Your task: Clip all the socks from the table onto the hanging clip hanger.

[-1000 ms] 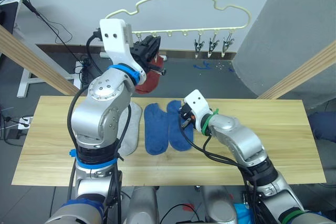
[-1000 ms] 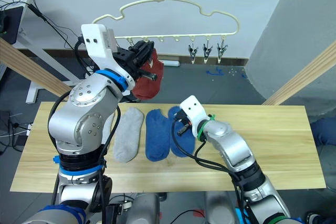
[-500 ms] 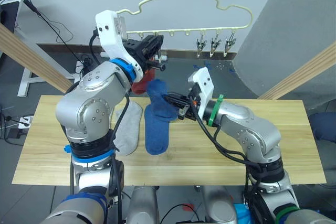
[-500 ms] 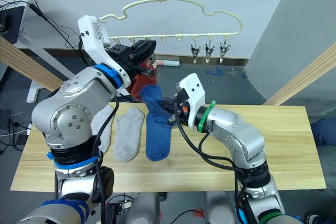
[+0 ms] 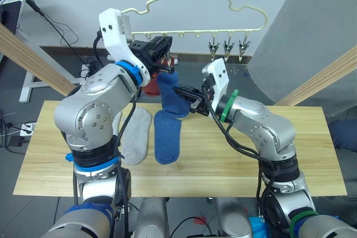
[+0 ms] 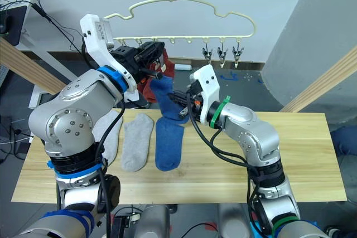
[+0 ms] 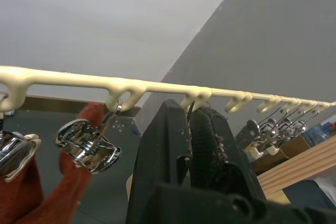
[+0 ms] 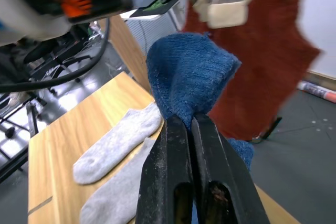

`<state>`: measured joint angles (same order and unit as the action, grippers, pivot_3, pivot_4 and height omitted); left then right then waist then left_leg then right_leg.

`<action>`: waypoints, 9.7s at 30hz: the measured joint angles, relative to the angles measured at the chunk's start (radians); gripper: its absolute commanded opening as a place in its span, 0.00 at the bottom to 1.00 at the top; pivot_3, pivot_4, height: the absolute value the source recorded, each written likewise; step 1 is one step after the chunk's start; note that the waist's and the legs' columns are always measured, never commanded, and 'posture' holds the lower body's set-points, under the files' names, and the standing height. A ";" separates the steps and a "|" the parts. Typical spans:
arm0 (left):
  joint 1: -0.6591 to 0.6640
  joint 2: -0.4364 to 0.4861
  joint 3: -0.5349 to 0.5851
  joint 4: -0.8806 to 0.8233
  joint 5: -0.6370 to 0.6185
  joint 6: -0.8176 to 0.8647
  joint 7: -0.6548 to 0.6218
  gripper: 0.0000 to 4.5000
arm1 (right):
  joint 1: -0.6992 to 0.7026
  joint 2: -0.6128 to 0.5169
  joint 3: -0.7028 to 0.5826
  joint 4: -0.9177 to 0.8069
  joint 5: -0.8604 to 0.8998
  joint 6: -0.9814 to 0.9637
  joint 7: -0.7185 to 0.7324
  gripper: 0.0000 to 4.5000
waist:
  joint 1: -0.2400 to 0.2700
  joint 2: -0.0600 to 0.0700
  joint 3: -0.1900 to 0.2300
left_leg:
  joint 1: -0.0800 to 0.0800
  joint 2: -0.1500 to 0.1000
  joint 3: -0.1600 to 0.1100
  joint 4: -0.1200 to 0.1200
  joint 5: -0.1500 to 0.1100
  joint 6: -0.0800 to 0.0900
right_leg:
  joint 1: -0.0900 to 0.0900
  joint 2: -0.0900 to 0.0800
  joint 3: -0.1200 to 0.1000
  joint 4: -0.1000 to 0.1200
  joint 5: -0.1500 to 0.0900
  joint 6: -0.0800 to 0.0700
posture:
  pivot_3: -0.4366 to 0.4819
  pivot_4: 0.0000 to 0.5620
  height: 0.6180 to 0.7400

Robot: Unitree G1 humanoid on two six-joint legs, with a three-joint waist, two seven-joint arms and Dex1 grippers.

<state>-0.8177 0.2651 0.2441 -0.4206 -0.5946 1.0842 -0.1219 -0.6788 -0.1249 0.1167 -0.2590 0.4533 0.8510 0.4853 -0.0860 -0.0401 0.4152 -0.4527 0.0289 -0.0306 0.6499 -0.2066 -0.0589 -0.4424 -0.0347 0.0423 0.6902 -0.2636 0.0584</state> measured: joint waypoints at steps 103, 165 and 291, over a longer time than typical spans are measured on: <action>0.506 0.378 0.102 -0.289 -0.143 -0.179 -0.238 0.67 | 0.136 -0.423 -0.249 -0.338 0.434 0.256 -0.004 0.45 | 0.002 0.001 -0.001 | -0.001 0.000 -0.001 0.010 -0.002 0.003 | 0.001 0.001 0.001 0.007 0.000 0.000 | 0.31 0.61 1.00; 0.395 0.644 0.059 -0.010 -0.301 -0.373 -0.784 0.67 | -0.103 -0.053 -0.092 -0.262 0.114 0.347 -0.638 0.45 | -0.051 0.001 -0.008 | -0.001 0.004 0.001 0.009 -0.002 0.004 | -0.002 0.005 0.004 0.006 0.000 0.000 | 0.24 0.68 1.00; 0.498 0.174 -0.452 0.351 0.540 -0.518 -0.284 0.99 | -0.290 0.052 -0.135 -0.051 -0.166 0.256 -0.511 0.02 | -0.055 0.001 -0.007 | -0.001 0.002 0.004 -0.003 -0.001 0.005 | -0.004 0.000 0.004 0.000 0.001 -0.001 | 0.14 0.75 1.00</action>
<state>-0.3197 0.4387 -0.2080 -0.0701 -0.0547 0.5666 -0.4063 -0.9684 -0.0727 -0.0182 -0.3104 0.2872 1.1069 -0.0254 -0.1410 -0.0393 0.4079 -0.4535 0.0304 -0.0266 0.6465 -0.2079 -0.0543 -0.4466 -0.0348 0.0463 0.6906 -0.2630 0.0570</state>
